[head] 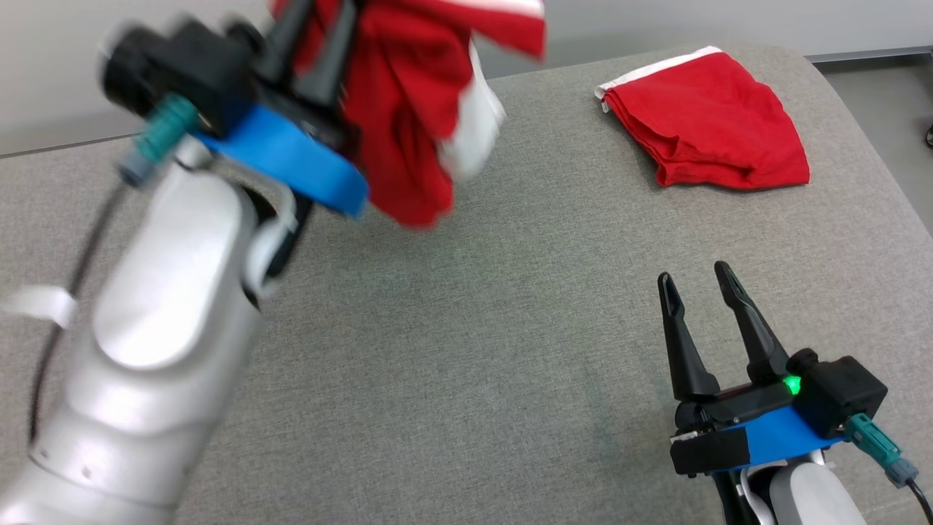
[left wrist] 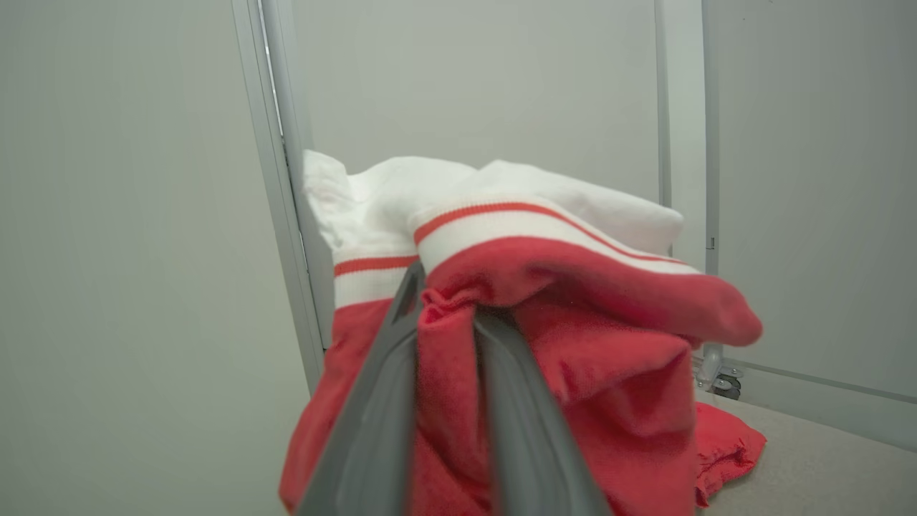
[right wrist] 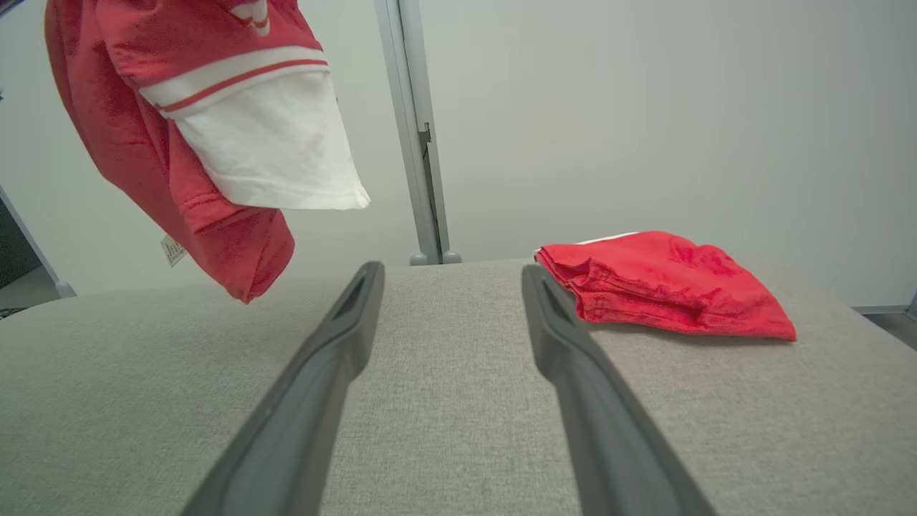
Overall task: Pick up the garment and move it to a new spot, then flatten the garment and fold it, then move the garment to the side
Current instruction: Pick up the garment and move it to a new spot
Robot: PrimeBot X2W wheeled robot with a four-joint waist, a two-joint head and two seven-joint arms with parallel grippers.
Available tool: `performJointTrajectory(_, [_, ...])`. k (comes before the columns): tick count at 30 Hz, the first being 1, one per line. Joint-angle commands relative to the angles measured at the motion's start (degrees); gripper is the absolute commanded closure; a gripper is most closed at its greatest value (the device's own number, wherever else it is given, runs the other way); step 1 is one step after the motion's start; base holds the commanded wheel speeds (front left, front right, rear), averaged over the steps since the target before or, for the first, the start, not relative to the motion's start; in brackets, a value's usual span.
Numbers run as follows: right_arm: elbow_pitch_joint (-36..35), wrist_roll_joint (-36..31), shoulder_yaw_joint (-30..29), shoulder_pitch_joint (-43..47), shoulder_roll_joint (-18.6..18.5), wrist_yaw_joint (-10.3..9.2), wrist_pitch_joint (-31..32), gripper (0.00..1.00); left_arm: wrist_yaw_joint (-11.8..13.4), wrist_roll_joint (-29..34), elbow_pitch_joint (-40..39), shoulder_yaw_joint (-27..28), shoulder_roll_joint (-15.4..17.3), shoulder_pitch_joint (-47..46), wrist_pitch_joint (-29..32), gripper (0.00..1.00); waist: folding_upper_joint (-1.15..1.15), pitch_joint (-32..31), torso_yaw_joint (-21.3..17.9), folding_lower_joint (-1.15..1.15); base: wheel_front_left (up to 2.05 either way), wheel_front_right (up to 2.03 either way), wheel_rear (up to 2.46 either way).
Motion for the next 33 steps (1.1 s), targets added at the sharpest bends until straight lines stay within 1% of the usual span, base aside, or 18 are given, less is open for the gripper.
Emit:
performJointTrajectory(1, [0.2,-0.4,0.1,0.5,0.1,0.03,-0.3,0.0,0.3,-0.1,-0.5,-0.5,-0.1,2.1,-0.1,1.0,0.0,-0.1,0.0,0.01,0.0,0.0,0.0])
performJointTrajectory(4, [0.4,-0.4,0.1,1.2,0.0,0.02,-0.5,0.0,1.0,-0.1,-1.1,-2.6,-1.2,7.4,-0.5,1.0,0.0,-0.2,0.2,0.01,0.0,0.0,0.0])
performJointTrajectory(12, [0.8,-0.8,-0.3,2.0,0.0,0.03,-0.5,0.0,2.1,0.0,0.3,-7.4,-1.8,21.2,-1.7,1.0,0.0,-0.9,1.3,0.01,0.0,0.0,0.0])
performJointTrajectory(16, [1.1,-1.0,-0.4,2.0,0.0,0.02,-0.5,0.0,2.3,1.1,2.2,-10.2,-1.8,25.8,-2.0,1.0,0.0,-1.3,2.3,0.01,0.0,0.0,0.0])
performJointTrajectory(18, [1.3,-1.2,-0.4,2.0,0.0,0.03,-0.5,0.0,2.2,0.3,3.6,-11.0,-2.5,27.6,-1.6,1.0,0.0,-1.5,2.8,0.01,0.0,0.0,0.0])
performJointTrajectory(19, [1.5,-1.2,-0.3,2.1,0.0,0.03,-0.5,0.0,2.4,0.8,4.1,-11.5,-2.5,27.9,-1.5,0.78,0.0,-1.7,3.0,0.01,0.0,0.0,0.0])
performJointTrajectory(20, [1.7,-1.1,-0.2,2.0,0.0,0.03,-0.5,0.0,2.6,1.0,4.3,-11.6,-2.9,28.0,-1.9,0.18,0.0,-1.9,3.2,0.01,0.0,0.0,0.0])
performJointTrajectory(21, [1.9,-1.1,-0.2,2.0,0.0,0.02,-0.5,0.0,2.8,0.8,4.5,-11.7,-3.3,28.3,-2.2,0.0,0.0,-2.0,3.4,0.01,0.0,0.0,0.0])
performJointTrajectory(24, [2.4,-1.2,-0.3,2.4,0.0,0.03,-0.5,0.0,3.1,0.7,4.4,-11.3,-4.0,28.9,-3.2,0.0,0.0,-2.9,4.0,0.01,0.0,0.0,0.0])
performJointTrajectory(28, [3.1,-1.3,-0.9,3.1,0.0,0.03,-0.5,0.0,4.4,1.1,2.4,-9.1,-4.1,29.3,-4.0,0.0,0.0,-4.4,5.0,0.01,0.0,0.0,0.0])
performJointTrajectory(30, [3.3,-1.3,-1.2,3.5,0.0,0.02,-0.5,0.0,5.1,1.1,0.7,-7.4,-4.0,29.9,-4.1,0.0,0.0,-5.0,5.7,0.01,0.0,0.0,0.0])
performJointTrajectory(33, [3.6,-1.5,-1.8,4.0,0.0,0.02,-0.5,0.0,6.2,2.1,-3.2,-3.4,-3.3,31.3,-4.1,0.0,0.0,-5.7,6.8,0.01,0.0,0.0,0.0])
